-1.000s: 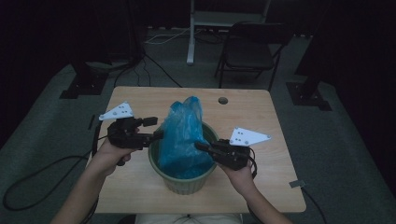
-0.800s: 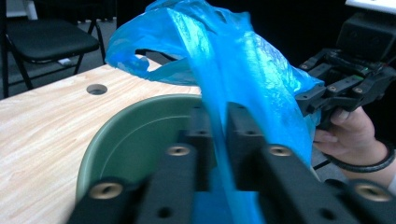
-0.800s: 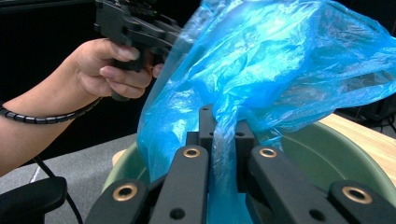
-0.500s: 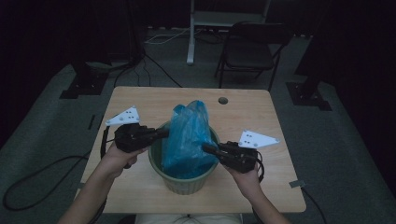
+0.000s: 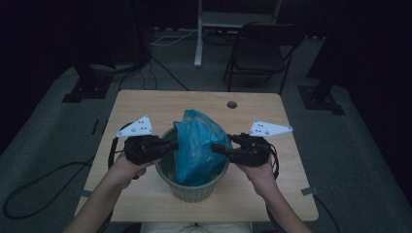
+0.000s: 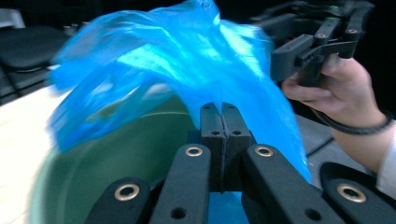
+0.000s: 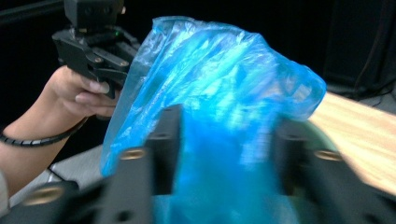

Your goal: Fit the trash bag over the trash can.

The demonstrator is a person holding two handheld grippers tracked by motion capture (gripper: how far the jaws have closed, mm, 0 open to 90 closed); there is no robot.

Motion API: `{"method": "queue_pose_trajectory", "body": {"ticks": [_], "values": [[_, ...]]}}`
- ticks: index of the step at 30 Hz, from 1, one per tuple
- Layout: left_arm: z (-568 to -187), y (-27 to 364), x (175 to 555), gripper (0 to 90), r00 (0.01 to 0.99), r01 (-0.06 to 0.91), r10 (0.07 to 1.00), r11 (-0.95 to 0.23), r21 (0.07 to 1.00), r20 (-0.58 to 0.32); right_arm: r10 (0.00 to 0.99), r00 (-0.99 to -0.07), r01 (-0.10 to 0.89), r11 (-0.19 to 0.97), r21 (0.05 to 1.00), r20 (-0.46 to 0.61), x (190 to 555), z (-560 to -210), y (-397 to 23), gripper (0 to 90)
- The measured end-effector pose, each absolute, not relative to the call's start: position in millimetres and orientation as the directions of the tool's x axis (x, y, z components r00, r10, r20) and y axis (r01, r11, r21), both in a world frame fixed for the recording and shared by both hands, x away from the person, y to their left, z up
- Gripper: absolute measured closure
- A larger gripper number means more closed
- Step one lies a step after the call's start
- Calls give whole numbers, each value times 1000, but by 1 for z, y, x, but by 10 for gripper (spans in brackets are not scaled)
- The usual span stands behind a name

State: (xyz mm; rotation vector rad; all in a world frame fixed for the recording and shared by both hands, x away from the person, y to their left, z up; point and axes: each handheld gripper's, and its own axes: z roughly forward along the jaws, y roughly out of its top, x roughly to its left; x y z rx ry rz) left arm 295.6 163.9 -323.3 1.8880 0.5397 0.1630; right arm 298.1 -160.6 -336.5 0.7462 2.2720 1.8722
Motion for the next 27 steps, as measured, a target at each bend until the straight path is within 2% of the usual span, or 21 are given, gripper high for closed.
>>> {"method": "queue_pose_trajectory", "body": {"ticks": [1, 2, 4, 5, 8, 12, 17, 22, 23, 27], "values": [[-323, 166, 297, 900, 881, 292, 451, -280, 914, -144, 438, -870, 301, 110, 947, 225, 298, -338, -163, 620], [-324, 168, 299, 900, 873, 302, 465, -279, 912, -147, 448, -865, 297, 90, 951, 228, 293, -341, -169, 750], [-326, 171, 301, 900, 867, 309, 476, -275, 910, -151, 448, -864, 294, 82, 952, 228, 291, -342, -172, 758], [-327, 173, 302, 900, 864, 319, 477, -274, 907, -160, 443, -867, 288, 75, 955, 227, 284, -345, -178, 825], [-330, 176, 300, 900, 860, 321, 487, -285, 903, -152, 432, -871, 287, 57, 956, 236, 275, -347, -186, 879], [-334, 182, 297, 900, 847, 322, 516, -305, 896, -129, 436, -873, 263, 43, 964, 219, 251, -354, -201, 877], [-338, 190, 297, 900, 827, 338, 547, -299, 892, -130, 413, -876, 300, 63, 952, 249, 225, -372, -214, 877], [-341, 195, 299, 900, 808, 349, 574, -287, 892, -131, 413, -860, 357, 62, 932, 301, 207, -394, -225, 878], [-342, 199, 301, 900, 794, 357, 593, -281, 891, -132, 423, -833, 419, 59, 906, 358, 199, -413, -233, 881], [-344, 199, 301, 900, 798, 358, 587, -282, 890, -136, 424, -801, 486, 48, 872, 423, 200, -434, -240, 879]]}}
